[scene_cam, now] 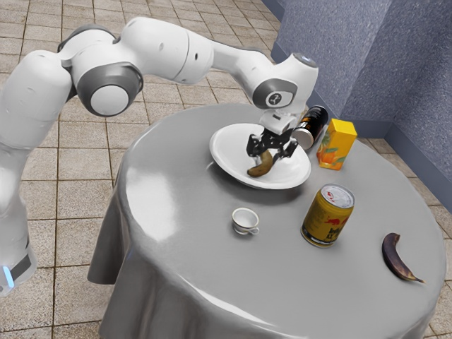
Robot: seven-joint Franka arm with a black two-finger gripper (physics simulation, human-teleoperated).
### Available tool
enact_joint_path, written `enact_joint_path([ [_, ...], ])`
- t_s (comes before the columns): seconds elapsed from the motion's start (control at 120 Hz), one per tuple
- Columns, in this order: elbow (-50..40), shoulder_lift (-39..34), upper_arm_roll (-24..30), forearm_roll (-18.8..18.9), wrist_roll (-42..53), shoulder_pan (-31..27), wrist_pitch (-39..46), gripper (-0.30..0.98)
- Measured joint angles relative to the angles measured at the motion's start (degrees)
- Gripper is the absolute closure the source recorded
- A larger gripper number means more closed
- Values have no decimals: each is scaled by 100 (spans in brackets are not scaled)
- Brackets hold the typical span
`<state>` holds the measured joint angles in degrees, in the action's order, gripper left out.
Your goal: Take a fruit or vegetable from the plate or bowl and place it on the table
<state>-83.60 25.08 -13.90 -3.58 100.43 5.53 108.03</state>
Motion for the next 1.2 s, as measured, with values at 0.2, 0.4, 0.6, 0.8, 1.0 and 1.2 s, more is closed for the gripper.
enact_joint_path([
  [0.2, -1, -19, 1, -21, -29, 1, 38, 52],
  [0.4, -1, -231, 5, -73, -51, 2, 37, 54],
  [0.6, -118, -735, 1, -171, -67, 3, -46, 54],
  [0.8, -1411, -1982, 1, -184, -124, 6, -59, 55],
  [1.0, -2768, -3330, -1, -151, -202, 3, 23, 55],
  [1.2, -3977, -3908, -7, -36, -301, 4, 306, 55],
])
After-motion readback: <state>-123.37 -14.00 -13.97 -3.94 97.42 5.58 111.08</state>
